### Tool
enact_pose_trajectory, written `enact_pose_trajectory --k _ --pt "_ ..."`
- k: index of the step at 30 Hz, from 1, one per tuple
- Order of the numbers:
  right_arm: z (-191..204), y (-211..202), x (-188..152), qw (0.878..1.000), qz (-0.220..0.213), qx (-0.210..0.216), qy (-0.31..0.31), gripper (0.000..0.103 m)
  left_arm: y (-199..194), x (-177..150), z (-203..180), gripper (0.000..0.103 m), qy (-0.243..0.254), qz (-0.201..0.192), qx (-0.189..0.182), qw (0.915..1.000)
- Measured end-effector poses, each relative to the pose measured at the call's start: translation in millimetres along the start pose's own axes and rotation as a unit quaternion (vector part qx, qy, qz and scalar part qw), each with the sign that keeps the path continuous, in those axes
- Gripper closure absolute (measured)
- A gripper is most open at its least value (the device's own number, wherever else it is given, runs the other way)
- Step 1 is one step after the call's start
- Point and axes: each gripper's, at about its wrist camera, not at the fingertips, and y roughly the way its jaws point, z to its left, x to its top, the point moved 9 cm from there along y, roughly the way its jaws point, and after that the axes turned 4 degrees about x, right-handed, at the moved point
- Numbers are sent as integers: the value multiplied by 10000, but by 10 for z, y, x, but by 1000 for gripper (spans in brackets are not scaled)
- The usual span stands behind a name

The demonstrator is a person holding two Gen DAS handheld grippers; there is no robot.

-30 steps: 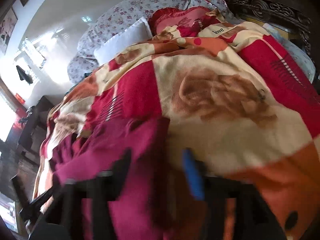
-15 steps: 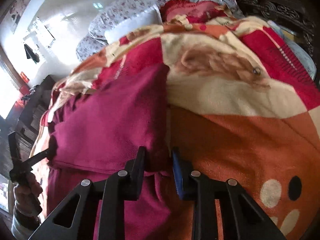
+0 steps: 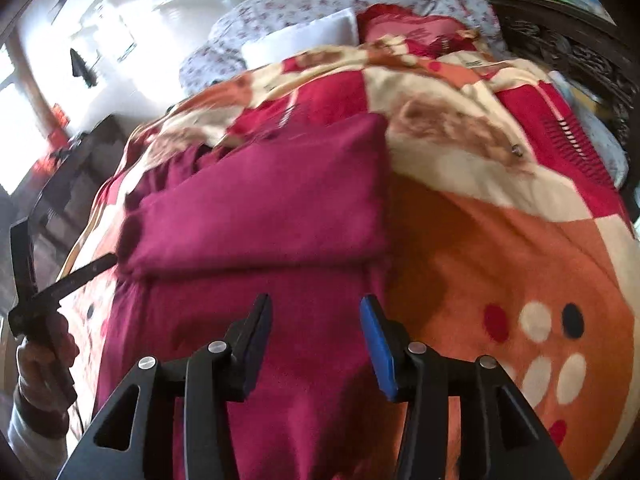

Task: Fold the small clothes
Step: 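Open both grippers and smooth the folded maroon strip flat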

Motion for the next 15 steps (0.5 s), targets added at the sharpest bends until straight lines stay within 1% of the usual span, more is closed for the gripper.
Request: enact_pose_trajectory --k 2,4,5,7,9,11,12,15 --pt "78 5 -185 9997 198 132 -93 53 -103 -113 -55 54 73 17 -60 10000" --pt "158 47 -393 9983 480 218 -262 53 -195 -239 -102 49 161 42 -121 9998" --pt "183 82 -511 9970 647 164 -394 53 -233 -308 -119 46 196 55 -139 9997" --pt "196 110 -694 9944 861 64 -610 53 -274 -465 -162 46 273 141 -174 9994" --pt "190 96 -869 9915 1024 -20 -806 53 -287 -658 -219 46 370 313 -223 9986" --pt "187 -10 -990 9888 1014 -115 -1092 52 -310 -839 -269 46 441 446 -264 9977" --pt "172 -101 -1072 9870 1076 -178 -1182 51 -323 -912 -285 46 494 500 -267 9972" --pt "93 -255 -1246 9846 1194 -280 -1245 47 -401 -1104 -325 46 596 546 -290 9963"
